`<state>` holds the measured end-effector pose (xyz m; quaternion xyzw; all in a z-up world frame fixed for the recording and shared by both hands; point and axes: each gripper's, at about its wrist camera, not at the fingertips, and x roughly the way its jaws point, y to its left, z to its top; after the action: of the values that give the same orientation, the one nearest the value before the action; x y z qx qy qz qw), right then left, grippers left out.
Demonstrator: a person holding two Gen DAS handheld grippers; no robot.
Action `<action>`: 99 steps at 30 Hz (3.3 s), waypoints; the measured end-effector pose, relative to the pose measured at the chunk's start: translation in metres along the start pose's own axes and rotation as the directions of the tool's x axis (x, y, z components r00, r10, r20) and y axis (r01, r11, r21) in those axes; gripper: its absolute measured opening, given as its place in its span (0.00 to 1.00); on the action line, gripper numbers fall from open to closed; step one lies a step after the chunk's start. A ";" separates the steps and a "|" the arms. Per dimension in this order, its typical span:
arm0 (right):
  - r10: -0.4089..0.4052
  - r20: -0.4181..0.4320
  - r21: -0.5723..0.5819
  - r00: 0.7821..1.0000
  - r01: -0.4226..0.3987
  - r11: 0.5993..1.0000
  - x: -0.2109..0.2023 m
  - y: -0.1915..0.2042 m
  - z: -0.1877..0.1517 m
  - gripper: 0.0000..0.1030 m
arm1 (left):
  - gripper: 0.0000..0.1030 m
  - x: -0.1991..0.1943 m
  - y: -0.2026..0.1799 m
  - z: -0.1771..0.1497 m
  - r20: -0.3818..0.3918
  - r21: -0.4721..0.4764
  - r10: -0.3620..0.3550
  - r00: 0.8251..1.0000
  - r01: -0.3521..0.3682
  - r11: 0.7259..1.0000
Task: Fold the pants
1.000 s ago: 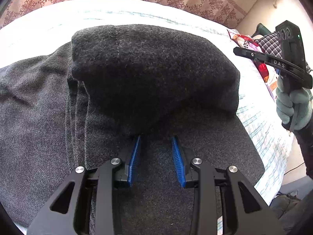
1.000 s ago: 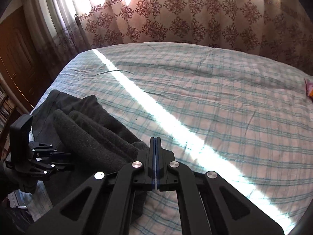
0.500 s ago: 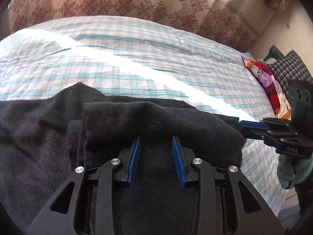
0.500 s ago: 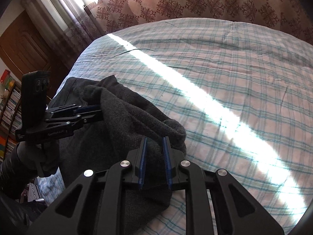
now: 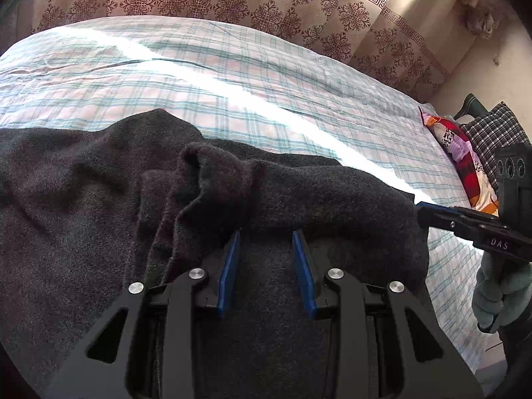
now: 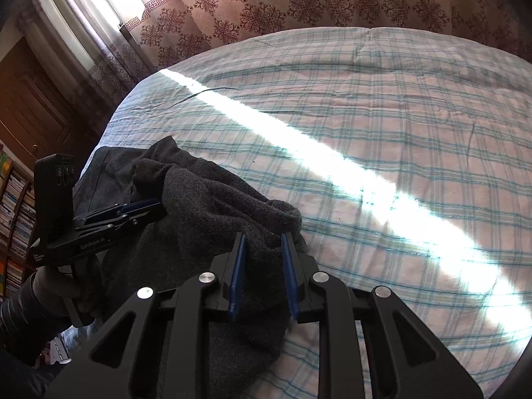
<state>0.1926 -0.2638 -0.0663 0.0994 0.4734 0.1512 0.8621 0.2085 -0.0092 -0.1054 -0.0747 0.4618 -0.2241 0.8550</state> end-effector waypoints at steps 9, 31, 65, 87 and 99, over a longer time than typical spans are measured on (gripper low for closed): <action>-0.082 0.040 0.168 0.996 0.074 0.983 -0.019 -0.043 0.004 0.06 | 0.33 -0.002 0.003 -0.007 0.007 0.002 0.002 1.000 -0.002 1.000; 0.264 -0.119 0.343 0.957 -0.210 0.915 0.002 0.028 -0.128 0.66 | 0.44 -0.024 -0.071 0.025 -0.041 0.116 -0.011 0.999 0.016 0.993; 0.150 0.097 0.017 0.984 -0.152 0.988 -0.060 0.149 -0.153 0.25 | 0.38 0.052 -0.181 0.039 -0.361 0.517 0.352 0.864 -0.128 0.846; 0.305 0.091 -0.321 0.948 -0.262 0.910 -0.053 0.360 -0.031 0.25 | 0.24 -0.143 0.074 0.108 -0.089 -0.007 -0.239 0.967 0.239 0.971; 0.328 -0.022 -0.370 0.944 -0.312 0.875 0.077 0.460 0.008 0.25 | 0.24 -0.155 0.244 0.099 -0.001 -0.152 -0.351 0.936 0.346 0.926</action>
<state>0.1620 0.1929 0.0224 0.0160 0.3954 0.3756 0.8380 0.2937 0.2698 -0.0146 -0.2162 0.4685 -0.3382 0.7870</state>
